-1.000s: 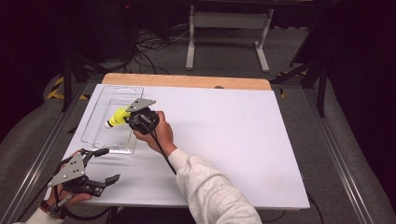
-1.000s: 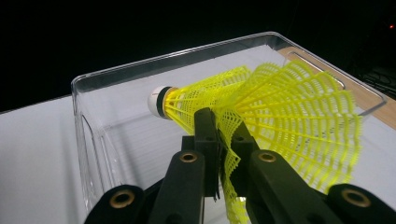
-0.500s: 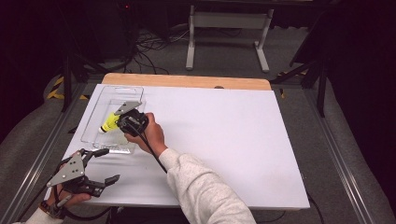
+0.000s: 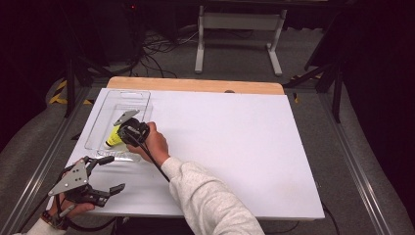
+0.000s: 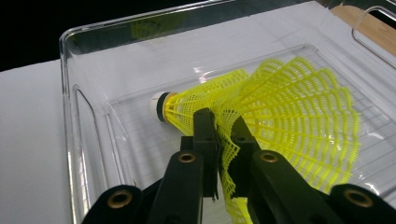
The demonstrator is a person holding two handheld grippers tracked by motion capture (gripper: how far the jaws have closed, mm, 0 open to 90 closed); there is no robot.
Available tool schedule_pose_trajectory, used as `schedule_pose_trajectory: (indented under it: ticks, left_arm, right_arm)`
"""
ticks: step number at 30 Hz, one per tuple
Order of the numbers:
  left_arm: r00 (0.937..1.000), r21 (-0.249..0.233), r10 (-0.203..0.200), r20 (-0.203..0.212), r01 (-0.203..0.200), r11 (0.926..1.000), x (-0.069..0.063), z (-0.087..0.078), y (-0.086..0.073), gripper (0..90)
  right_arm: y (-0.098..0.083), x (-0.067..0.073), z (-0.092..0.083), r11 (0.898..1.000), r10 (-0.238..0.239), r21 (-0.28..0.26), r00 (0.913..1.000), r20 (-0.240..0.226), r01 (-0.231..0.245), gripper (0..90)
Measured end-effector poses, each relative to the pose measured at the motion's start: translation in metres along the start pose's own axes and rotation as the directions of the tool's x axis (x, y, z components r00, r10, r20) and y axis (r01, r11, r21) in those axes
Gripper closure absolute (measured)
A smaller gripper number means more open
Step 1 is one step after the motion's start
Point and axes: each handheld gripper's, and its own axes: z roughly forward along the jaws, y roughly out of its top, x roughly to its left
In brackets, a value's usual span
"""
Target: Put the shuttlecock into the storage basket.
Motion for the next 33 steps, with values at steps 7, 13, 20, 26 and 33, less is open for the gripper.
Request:
schedule_pose_trajectory:
  ticks: [7, 13, 20, 26, 33]
  left_arm:
    - [1.0000, 0.001, -0.004, 0.003, 0.004, 1.0000, -0.001, 0.001, 0.000, 10.3]
    - [1.0000, 0.005, 0.000, 0.003, 0.000, 1.0000, 0.000, 0.001, 0.000, 10.4]
    - [1.0000, 0.010, 0.004, 0.005, -0.004, 0.9999, 0.000, 0.002, 0.000, 10.5]
    - [1.0000, 0.013, 0.003, 0.005, -0.003, 0.9999, 0.000, 0.003, 0.000, 10.5]
    - [0.9999, 0.018, 0.010, 0.007, -0.010, 0.9998, 0.000, 0.004, 0.001, 10.6]
  right_arm:
    - [0.002, 0.000, 0.000, 1.000, -0.004, 0.028, 0.9996, -0.029, 0.004, 84.6]
    - [0.004, 0.003, -0.002, 0.999, -0.007, 0.044, 0.9988, -0.048, 0.009, 79.2]
    - [-0.001, -0.003, -0.005, 0.998, 0.010, 0.067, 0.9978, -0.066, -0.005, 67.0]
    - [-0.002, -0.005, -0.012, 0.997, 0.012, 0.073, 0.9983, -0.058, -0.008, 59.5]
    - [-0.004, -0.011, -0.024, 0.998, 0.022, 0.055, 0.9984, -0.051, -0.019, 56.7]
